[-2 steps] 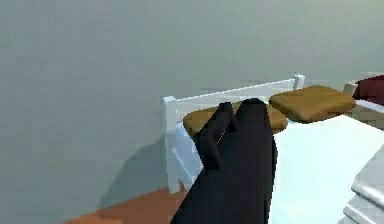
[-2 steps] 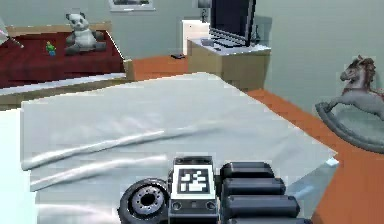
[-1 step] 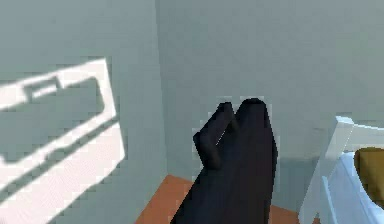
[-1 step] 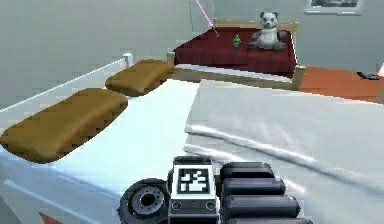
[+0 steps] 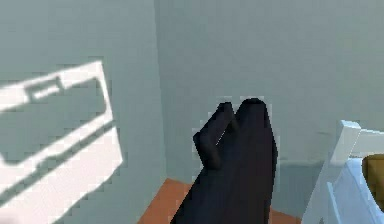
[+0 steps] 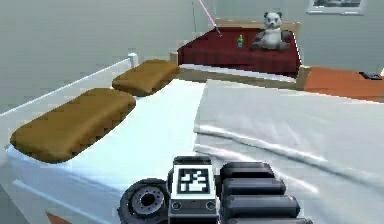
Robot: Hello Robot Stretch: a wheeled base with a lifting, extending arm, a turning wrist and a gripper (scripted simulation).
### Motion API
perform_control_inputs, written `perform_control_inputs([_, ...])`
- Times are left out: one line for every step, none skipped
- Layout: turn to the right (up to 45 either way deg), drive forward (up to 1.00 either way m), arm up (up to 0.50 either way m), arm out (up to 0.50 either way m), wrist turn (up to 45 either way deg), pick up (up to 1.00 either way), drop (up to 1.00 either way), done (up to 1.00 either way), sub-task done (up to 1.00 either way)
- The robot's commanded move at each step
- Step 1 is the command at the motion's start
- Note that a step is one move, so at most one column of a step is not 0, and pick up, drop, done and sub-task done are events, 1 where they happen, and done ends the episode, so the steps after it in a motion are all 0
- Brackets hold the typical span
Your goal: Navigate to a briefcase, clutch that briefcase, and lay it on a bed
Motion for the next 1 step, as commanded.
perform_control_inputs([45.0, 0.00, 0.00, 0.00, 0.0, 0.00, 0.00, 0.00, 0.00])
